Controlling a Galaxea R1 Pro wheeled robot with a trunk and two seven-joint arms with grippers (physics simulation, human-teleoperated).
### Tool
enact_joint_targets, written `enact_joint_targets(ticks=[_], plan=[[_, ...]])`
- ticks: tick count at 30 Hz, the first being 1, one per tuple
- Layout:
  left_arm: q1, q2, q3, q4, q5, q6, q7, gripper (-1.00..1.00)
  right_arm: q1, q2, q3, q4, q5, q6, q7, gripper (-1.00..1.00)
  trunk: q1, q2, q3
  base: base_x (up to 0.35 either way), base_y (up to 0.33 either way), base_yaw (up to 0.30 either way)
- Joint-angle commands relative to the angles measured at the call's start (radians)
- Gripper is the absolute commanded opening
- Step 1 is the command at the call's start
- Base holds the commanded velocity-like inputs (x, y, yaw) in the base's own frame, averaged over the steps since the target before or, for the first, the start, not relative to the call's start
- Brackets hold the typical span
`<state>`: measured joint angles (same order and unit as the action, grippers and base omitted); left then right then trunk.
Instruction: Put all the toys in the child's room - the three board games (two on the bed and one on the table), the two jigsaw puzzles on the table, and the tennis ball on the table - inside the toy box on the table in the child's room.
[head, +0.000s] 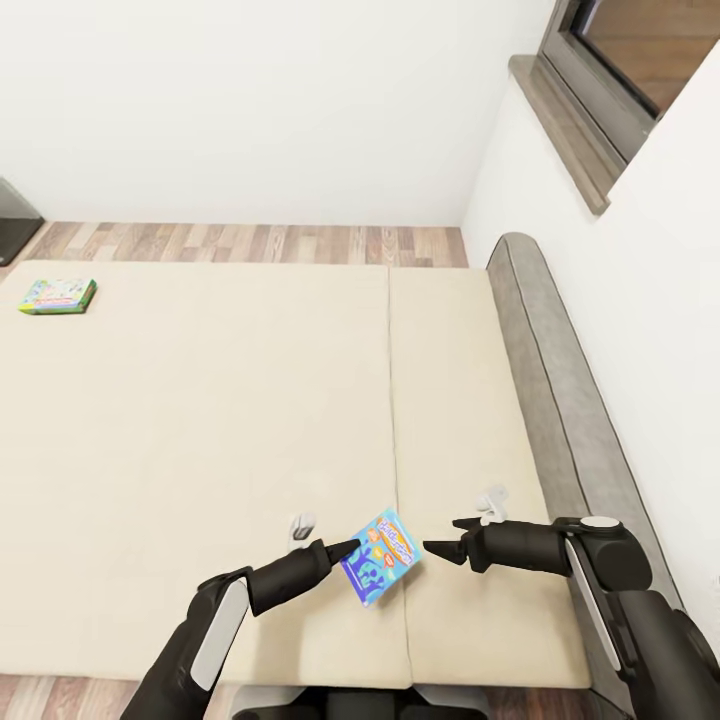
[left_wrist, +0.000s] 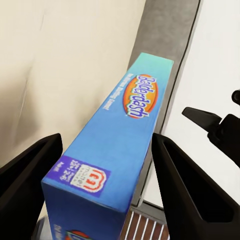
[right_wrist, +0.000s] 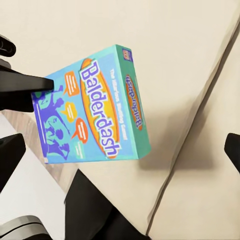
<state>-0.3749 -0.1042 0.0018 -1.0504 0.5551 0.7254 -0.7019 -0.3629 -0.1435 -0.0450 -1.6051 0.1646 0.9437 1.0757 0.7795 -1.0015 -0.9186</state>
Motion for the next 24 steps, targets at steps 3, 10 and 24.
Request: enact_joint_targets(ticks=[3,10,24], plan=[[0.000,0.000,0.001,0.000,0.002,0.004,0.001,-1.00,-0.001,0.000,-0.001,-0.001,0.010,0.005,0.010,1.00,-0.012,0.021,0.009,0.000,0.000,0.000],[0.000,0.000,0.001,0.000,0.002,0.003,0.001,-1.00,-0.001,0.000,-0.002,-0.001,0.010,0.008,0.010,1.00,-0.038,0.070,0.031,0.000,0.000,0.000],[0.001,0.001,0.001,0.000,0.001,0.001,0.001,-1.00,-0.001,0.002,-0.002,-0.001,0.010,0.013,0.009,1.00,-0.092,0.168,0.085,0.000,0.000,0.000]])
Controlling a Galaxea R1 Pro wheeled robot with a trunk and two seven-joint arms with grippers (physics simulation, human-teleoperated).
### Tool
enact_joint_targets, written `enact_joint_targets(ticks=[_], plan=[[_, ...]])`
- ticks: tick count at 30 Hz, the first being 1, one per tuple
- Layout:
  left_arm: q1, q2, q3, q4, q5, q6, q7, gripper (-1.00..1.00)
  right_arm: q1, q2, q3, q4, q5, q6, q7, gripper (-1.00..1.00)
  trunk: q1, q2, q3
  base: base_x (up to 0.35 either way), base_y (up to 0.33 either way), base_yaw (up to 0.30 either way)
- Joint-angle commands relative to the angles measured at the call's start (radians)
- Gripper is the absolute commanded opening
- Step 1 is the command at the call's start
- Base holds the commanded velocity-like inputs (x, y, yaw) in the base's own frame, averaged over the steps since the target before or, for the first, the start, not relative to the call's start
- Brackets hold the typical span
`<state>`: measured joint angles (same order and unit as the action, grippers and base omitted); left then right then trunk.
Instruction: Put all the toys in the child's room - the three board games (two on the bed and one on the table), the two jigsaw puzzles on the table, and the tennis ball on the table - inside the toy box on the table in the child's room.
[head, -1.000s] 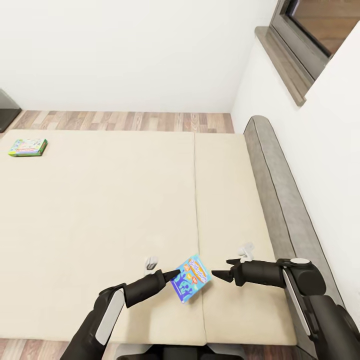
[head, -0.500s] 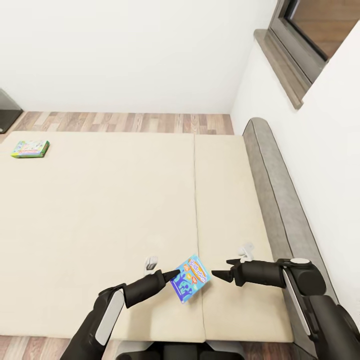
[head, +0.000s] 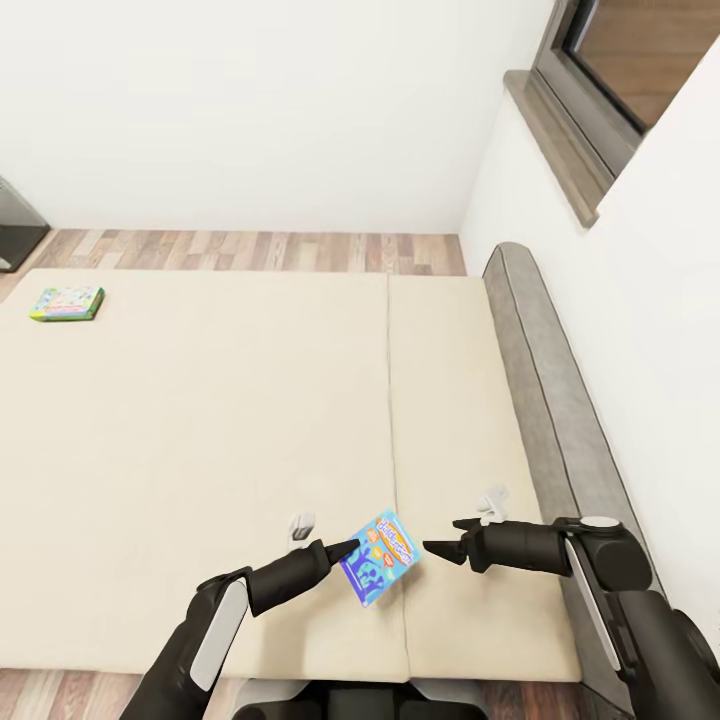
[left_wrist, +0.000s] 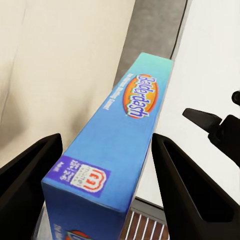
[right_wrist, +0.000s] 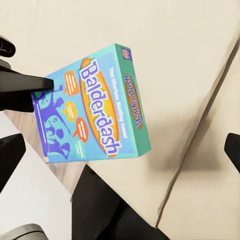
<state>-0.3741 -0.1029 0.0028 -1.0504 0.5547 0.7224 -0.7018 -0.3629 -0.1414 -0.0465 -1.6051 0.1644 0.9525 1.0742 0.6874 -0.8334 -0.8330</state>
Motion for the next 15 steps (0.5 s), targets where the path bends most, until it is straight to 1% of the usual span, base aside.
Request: enact_joint_targets(ticks=[1,15], plan=[[0.000,0.000,0.000,0.000,0.001,0.003,0.001,-1.00,-0.001,0.000,-0.001,-0.001,0.011,0.004,0.010,1.00,-0.004,0.007,0.004,0.000,0.000,0.000],[0.000,0.000,0.000,0.000,0.001,0.003,0.002,-1.00,-0.001,0.000,-0.003,-0.001,0.011,0.005,0.010,1.00,-0.057,0.105,0.068,0.000,0.000,0.000]])
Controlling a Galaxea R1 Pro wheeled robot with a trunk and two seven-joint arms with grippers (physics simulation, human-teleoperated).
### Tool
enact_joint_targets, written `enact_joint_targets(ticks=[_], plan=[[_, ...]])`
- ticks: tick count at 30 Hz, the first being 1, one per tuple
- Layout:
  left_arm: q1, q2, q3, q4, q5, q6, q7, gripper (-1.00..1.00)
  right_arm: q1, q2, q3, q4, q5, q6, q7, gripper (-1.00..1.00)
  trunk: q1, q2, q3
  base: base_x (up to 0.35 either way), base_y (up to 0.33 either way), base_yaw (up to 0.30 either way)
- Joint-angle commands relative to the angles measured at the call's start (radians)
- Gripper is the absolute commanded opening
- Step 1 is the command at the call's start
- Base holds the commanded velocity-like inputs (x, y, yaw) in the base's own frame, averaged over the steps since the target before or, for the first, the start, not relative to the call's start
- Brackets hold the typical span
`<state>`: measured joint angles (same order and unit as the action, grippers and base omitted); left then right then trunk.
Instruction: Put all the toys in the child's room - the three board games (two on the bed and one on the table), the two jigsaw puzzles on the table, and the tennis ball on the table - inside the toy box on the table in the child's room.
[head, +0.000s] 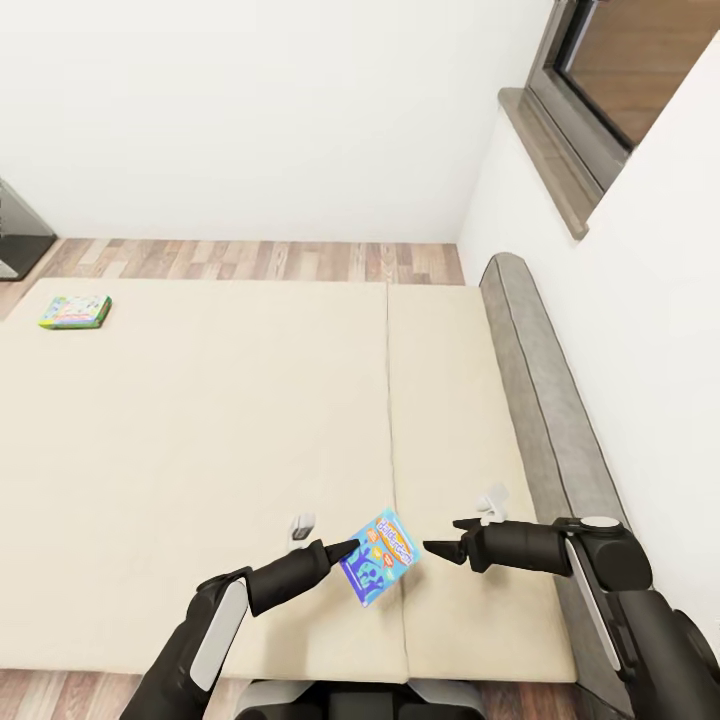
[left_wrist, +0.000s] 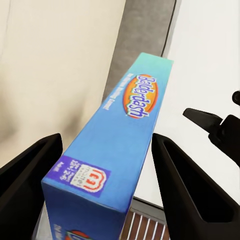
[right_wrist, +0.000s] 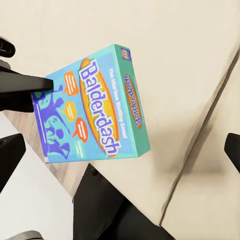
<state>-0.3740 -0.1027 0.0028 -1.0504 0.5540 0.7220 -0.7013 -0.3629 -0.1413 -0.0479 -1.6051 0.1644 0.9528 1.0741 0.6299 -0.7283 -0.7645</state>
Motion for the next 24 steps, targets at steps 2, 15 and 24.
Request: enact_joint_targets(ticks=[2,15,24], plan=[[0.000,0.000,0.000,0.000,0.001,0.004,0.001,-1.00,-0.001,0.000,-0.001,-0.001,0.011,0.004,0.010,1.00,-0.008,0.014,0.009,0.000,0.000,0.000],[0.002,0.000,0.000,0.000,0.001,0.004,0.002,-1.00,-0.001,-0.001,0.000,-0.002,0.011,0.003,0.011,1.00,-0.057,0.105,0.069,0.000,0.000,0.000],[0.003,0.000,0.001,0.000,0.001,0.004,0.002,-1.00,-0.001,-0.001,0.000,-0.002,0.011,0.003,0.012,1.00,-0.092,0.168,0.111,0.000,0.000,0.000]])
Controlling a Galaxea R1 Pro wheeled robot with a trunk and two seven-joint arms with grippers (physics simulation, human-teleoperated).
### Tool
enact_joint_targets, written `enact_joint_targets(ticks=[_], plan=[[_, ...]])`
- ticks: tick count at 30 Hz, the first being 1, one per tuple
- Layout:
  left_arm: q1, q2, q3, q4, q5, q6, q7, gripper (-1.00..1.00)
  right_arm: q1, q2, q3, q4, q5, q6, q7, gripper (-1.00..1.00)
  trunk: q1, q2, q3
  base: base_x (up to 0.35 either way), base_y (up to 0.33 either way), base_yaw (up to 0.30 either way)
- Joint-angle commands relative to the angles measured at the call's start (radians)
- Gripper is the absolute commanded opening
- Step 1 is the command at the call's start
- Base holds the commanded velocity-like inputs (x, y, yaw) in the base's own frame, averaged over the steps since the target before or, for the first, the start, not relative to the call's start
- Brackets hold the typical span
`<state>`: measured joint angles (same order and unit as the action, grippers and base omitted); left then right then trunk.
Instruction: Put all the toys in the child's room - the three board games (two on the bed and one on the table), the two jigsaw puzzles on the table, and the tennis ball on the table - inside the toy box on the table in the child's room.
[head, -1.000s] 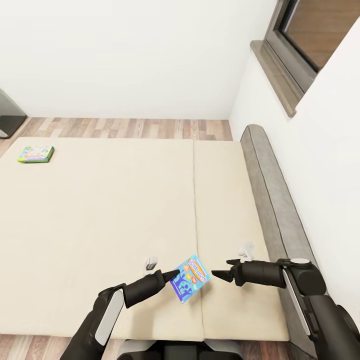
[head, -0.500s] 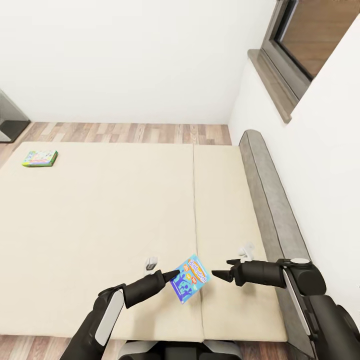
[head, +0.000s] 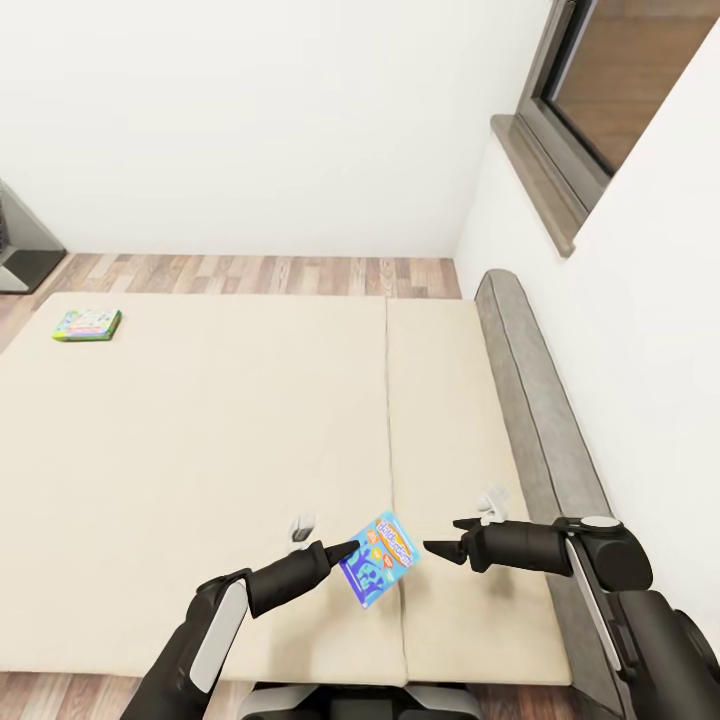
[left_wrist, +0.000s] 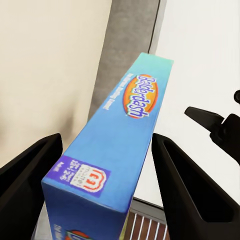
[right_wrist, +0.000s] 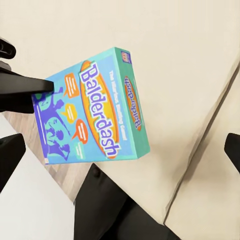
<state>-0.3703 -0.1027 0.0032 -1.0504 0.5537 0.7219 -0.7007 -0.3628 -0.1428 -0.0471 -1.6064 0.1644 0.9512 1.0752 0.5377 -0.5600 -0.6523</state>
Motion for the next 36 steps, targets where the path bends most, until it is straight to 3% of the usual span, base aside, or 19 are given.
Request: enact_joint_targets(ticks=[1,23,36], plan=[[0.000,0.000,0.000,0.000,0.002,0.004,0.001,-1.00,-0.001,0.000,-0.001,-0.001,0.010,0.005,0.010,1.00,-0.004,0.006,0.004,0.000,0.000,0.000],[0.001,0.000,0.001,0.000,0.002,0.004,0.001,-1.00,-0.001,0.000,-0.001,-0.001,0.010,0.004,0.011,1.00,-0.088,0.160,0.107,0.000,0.000,0.000],[0.001,0.000,0.001,0.000,0.002,0.004,0.001,-1.00,-0.001,0.000,-0.001,-0.001,0.010,0.004,0.011,1.00,-0.088,0.160,0.127,0.000,0.000,0.000]])
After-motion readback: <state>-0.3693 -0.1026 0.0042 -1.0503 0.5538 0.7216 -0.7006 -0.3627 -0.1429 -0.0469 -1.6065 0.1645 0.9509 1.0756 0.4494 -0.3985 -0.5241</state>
